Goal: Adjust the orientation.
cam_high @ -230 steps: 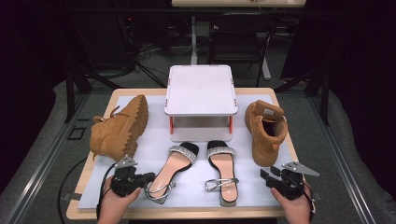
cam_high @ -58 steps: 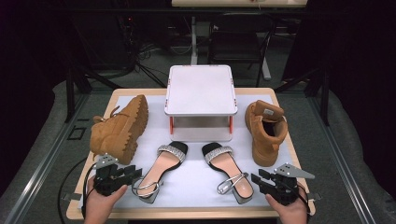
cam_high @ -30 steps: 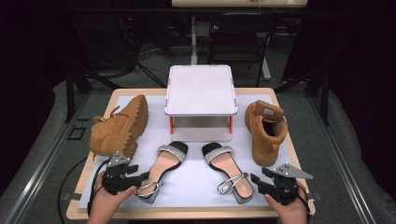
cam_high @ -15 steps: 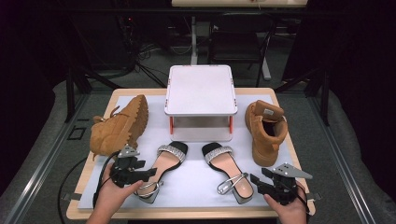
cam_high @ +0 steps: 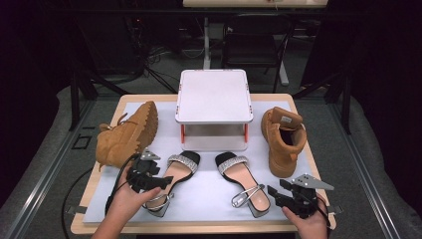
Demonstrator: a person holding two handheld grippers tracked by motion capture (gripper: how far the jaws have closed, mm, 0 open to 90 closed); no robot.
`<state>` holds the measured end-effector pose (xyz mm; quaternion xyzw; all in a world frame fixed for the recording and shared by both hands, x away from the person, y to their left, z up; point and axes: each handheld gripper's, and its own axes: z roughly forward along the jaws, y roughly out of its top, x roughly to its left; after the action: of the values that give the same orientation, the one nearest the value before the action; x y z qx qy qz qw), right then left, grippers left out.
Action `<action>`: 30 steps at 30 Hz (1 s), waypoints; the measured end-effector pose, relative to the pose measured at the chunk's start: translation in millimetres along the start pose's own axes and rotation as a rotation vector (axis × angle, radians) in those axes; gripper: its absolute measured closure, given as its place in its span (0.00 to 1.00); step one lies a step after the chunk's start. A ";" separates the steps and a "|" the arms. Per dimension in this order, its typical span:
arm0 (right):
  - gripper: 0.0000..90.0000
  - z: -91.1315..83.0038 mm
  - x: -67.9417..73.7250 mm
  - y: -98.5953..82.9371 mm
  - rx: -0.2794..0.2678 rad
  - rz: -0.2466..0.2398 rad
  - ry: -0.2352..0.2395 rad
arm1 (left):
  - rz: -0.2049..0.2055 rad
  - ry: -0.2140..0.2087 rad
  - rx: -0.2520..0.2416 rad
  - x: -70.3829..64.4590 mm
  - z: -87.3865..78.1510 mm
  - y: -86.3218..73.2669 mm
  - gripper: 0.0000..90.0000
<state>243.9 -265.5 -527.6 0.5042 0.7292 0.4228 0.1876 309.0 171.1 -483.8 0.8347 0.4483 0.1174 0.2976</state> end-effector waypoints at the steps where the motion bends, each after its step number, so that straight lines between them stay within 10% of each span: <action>1: 0.49 0.2 0.1 0.0 0.002 0.000 0.001 | 0.011 0.015 0.006 -1.3 2.4 0.0 0.44; 30: 0.47 1.2 0.7 0.1 0.008 0.005 -0.001 | 0.006 0.093 0.084 -10.5 44.0 -19.5 0.37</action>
<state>244.5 -264.3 -528.1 0.5071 0.7295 0.4201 0.1848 310.1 153.5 -529.8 0.8414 0.4638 0.1381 0.2407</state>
